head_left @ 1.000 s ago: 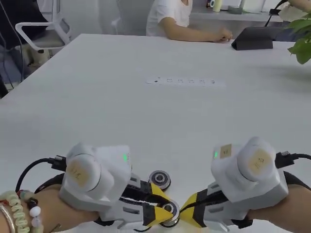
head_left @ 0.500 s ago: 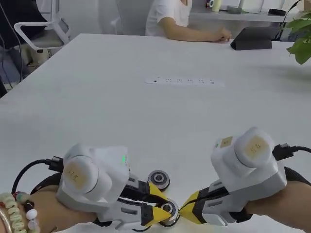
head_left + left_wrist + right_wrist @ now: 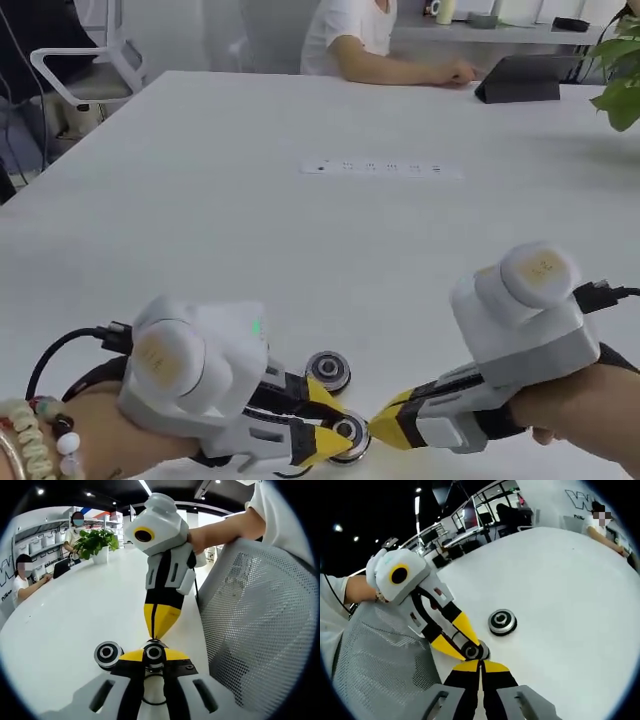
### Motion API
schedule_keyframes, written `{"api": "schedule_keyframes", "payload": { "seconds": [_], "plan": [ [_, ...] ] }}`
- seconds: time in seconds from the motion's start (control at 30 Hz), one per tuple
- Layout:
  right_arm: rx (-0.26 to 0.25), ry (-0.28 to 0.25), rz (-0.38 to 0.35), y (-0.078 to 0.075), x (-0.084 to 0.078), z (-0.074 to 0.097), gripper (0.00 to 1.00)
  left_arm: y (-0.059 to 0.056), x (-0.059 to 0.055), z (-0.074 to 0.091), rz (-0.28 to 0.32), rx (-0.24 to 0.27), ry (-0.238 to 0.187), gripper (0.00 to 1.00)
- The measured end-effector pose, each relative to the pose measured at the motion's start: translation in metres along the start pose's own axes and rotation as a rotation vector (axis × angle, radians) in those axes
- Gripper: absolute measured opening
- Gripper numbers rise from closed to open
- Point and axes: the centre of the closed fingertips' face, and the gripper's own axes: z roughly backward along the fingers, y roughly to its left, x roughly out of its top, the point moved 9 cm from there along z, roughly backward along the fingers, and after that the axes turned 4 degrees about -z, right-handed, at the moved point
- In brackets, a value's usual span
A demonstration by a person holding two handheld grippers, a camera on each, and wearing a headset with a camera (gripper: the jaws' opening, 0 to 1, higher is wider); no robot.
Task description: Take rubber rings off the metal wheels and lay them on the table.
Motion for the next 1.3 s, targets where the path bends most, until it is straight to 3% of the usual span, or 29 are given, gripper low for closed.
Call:
{"api": "schedule_keyframes", "payload": {
  "seconds": [0.17, 1.07, 1.13, 1.17, 1.2, 1.23, 1.27, 1.3],
  "plan": [
    [0.001, 0.000, -0.036, 0.002, 0.001, -0.001, 0.00, 0.000, 0.000, 0.000, 0.001, 0.008, 0.003, 0.07],
    [0.017, -0.014, 0.038, 0.010, 0.004, -0.004, 0.00, 0.000, 0.000, 0.000, -0.007, 0.008, 0.010, 0.07],
    [0.056, -0.030, 0.039, 0.014, 0.006, -0.005, 0.00, 0.000, 0.000, 0.000, -0.007, 0.008, 0.009, 0.07],
    [0.107, -0.087, 0.059, 0.020, 0.011, -0.006, 0.00, 0.000, 0.000, 0.000, -0.007, 0.007, 0.009, 0.07],
    [0.141, -0.089, 0.079, 0.023, 0.013, -0.005, 0.00, 0.000, 0.000, 0.000, -0.004, 0.008, 0.008, 0.07],
    [0.053, -0.036, 0.073, 0.019, 0.010, -0.004, 0.00, 0.000, 0.000, 0.000, -0.005, 0.008, 0.008, 0.07],
    [0.040, -0.037, 0.146, 0.017, 0.011, -0.008, 0.00, 0.000, 0.000, 0.000, -0.004, 0.009, 0.008, 0.07],
    [0.063, -0.043, 0.131, 0.020, 0.010, -0.009, 0.00, 0.000, 0.000, 0.000, -0.002, 0.009, 0.008, 0.07]
  ]
}}
